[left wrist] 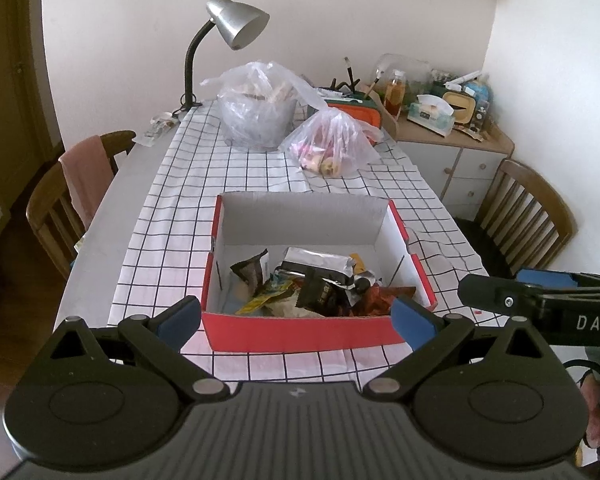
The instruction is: Organize snacks
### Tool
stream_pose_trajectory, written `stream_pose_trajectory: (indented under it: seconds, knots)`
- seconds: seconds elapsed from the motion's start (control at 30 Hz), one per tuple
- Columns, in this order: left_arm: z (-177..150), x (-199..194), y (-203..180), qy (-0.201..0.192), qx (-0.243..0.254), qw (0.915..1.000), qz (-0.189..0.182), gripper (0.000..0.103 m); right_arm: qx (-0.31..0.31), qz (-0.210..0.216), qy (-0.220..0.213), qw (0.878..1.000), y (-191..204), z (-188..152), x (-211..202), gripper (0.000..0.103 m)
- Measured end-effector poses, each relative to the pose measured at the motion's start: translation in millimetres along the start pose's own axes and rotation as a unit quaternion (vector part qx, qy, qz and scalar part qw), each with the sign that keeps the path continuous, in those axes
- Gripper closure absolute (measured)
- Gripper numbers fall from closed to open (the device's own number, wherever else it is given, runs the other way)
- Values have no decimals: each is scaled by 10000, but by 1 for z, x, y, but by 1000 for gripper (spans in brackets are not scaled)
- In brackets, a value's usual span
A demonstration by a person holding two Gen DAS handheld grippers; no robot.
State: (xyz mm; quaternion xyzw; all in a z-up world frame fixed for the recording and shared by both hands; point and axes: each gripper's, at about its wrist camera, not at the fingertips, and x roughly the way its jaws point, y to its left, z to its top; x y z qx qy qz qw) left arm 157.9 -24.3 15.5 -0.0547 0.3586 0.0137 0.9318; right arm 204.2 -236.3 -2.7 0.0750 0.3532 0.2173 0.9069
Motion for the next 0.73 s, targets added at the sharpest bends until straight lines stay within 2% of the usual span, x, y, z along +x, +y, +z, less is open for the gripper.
stream_pose_trajectory:
  seconds: [0.73]
  knots:
    - [0, 13, -5, 121, -13, 9999, 52, 1, 203, -117, 129, 9996, -14, -7, 8, 0]
